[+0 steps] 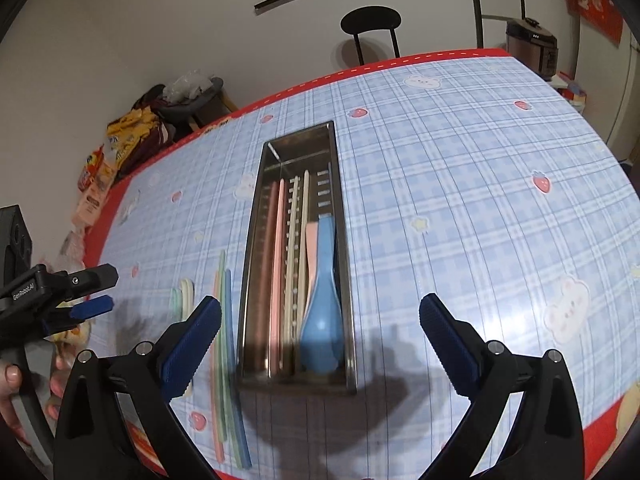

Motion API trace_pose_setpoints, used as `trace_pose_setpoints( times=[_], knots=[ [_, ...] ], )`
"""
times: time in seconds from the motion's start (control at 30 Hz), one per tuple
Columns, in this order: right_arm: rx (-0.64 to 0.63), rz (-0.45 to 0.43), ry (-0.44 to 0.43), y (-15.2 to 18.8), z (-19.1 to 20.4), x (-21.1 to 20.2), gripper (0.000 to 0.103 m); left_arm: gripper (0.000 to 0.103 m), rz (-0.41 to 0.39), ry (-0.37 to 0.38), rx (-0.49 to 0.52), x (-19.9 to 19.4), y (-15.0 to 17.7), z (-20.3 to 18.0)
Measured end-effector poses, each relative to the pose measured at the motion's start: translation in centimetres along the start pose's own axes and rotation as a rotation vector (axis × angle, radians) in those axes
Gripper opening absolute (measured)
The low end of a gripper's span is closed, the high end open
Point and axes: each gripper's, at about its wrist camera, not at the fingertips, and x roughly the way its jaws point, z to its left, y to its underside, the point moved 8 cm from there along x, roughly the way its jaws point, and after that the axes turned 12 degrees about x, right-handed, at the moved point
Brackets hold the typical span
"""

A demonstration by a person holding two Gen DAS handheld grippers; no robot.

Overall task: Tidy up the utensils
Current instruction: 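Lower the chopsticks into the basket and open both tools, then move both tools to the green and beige spoons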

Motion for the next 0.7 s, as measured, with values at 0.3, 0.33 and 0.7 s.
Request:
trace_pose_setpoints(
  times=[0.3, 0.33, 0.7],
  knots=[
    [-0.129, 0.043, 0.058, 5.8, 1.8, 0.3, 0.097, 0.097, 0.027, -0.165, -0.014, -0.8, 6.4, 4.8],
    [-0.147, 0.051, 0.065, 6.6, 2.1, 0.4, 0.097, 0.097, 0.035, -0.182, -0.008, -0.7, 7.2, 5.3],
    [-0.259, 0.161, 0.089, 12.1, 4.6, 2.7, 0.097, 0.097, 0.109, -0.199, 0.007, 0.3, 14.0, 7.5]
  ],
)
